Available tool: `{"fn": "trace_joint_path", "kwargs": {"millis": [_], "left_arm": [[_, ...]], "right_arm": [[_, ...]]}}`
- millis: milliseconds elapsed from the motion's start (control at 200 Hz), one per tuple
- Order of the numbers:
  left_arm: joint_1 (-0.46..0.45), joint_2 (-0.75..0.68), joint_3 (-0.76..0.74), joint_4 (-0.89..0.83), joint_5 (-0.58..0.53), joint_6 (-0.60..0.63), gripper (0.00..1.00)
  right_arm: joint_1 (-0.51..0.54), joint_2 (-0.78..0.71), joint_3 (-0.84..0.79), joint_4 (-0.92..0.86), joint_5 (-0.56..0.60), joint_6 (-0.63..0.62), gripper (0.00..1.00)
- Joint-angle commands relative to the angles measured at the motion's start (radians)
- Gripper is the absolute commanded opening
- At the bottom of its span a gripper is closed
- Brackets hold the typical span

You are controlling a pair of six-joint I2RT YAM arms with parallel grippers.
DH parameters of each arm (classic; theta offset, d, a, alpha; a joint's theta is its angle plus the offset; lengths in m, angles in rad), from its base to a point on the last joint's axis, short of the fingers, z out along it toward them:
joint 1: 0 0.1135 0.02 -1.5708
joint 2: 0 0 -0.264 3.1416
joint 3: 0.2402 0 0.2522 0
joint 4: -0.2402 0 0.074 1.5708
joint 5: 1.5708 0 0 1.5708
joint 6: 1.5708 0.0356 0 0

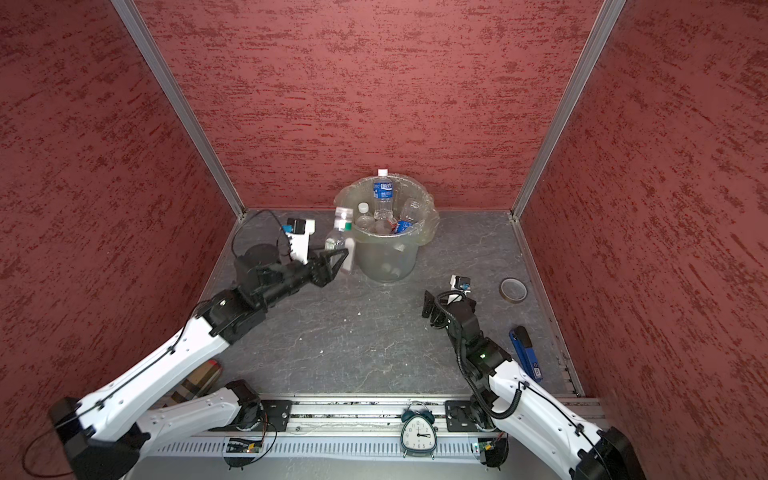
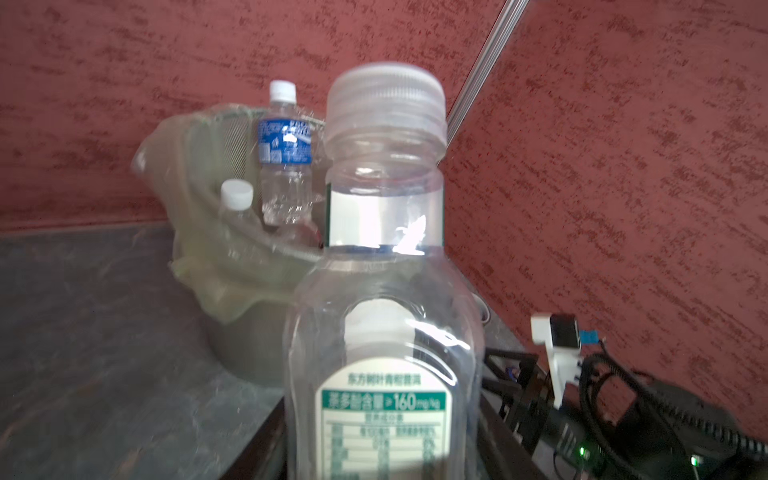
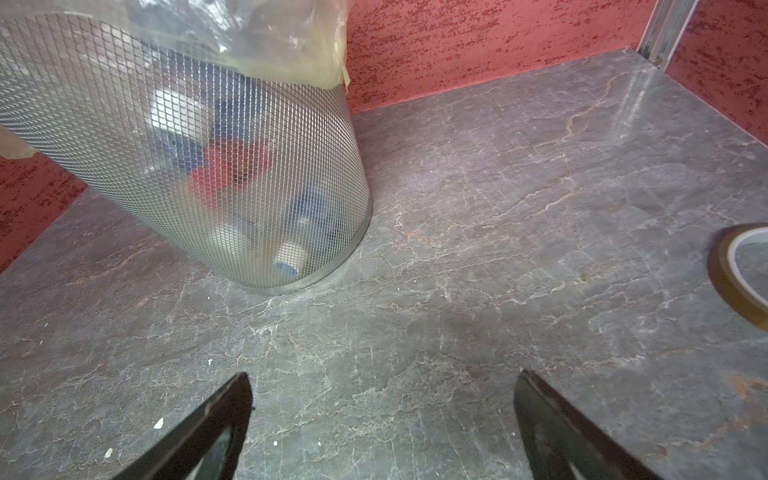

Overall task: Throw the plastic bottles in the bin
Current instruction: 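Carry the green-label bottle over the bin and open the left gripper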

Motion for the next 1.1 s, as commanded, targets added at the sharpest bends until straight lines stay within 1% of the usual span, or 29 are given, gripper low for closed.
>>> {"fn": "trace_joint_path", "kwargs": {"millis": [0,20,55,75,80,100,105,115,150,210,316,456,596,877,1097], "left_arm": [[0.076,0.225,0.232,0.141,0.126,-0.009,0.39],[0.094,0.274,0.286,0.139,0.153,-0.028,0.47],[0.121,0.355,0.373,0.127,0.195,-0.057,0.67],[0.129,0.389,0.419,0.112,0.202,-0.070,0.78],[0.132,0.401,0.424,0.106,0.202,-0.072,0.80],[0.139,0.430,0.463,0.089,0.196,-0.088,0.95],[0.141,0.437,0.470,0.087,0.196,-0.089,0.98],[0.146,0.450,0.484,0.077,0.197,-0.095,1.00],[0.155,0.480,0.516,0.057,0.204,-0.112,0.99],[0.164,0.485,0.506,0.068,0.208,-0.125,0.99],[0.159,0.433,0.442,0.106,0.193,-0.110,0.99],[0.159,0.358,0.378,0.101,0.174,-0.078,0.99],[0.165,0.304,0.325,0.087,0.169,-0.060,0.99],[0.191,0.260,0.274,0.063,0.193,-0.047,0.99],[0.218,0.210,0.179,0.065,0.221,-0.042,0.99]], "right_arm": [[-0.002,-0.011,-0.001,0.012,0.024,0.013,0.99],[-0.002,-0.012,0.000,0.011,0.025,0.012,0.99],[-0.003,-0.014,-0.001,0.008,0.025,0.013,0.99],[-0.002,-0.017,-0.001,0.007,0.026,0.013,0.99],[-0.002,-0.018,-0.001,0.006,0.026,0.013,0.99],[-0.002,-0.020,-0.001,0.003,0.026,0.013,0.99],[-0.001,-0.021,-0.001,0.003,0.027,0.012,0.99],[-0.002,-0.024,-0.002,0.003,0.027,0.013,0.99],[-0.002,-0.032,-0.003,0.000,0.028,0.014,0.99],[-0.002,-0.048,-0.007,-0.006,0.030,0.016,0.99],[-0.003,-0.053,-0.010,-0.004,0.026,0.014,0.99],[-0.002,-0.016,0.002,0.004,0.019,0.011,0.99],[-0.002,-0.014,0.002,0.007,0.017,0.011,0.99],[-0.002,-0.010,0.000,0.010,0.019,0.012,0.99],[-0.002,0.008,0.001,0.021,0.023,0.011,0.99]]}}
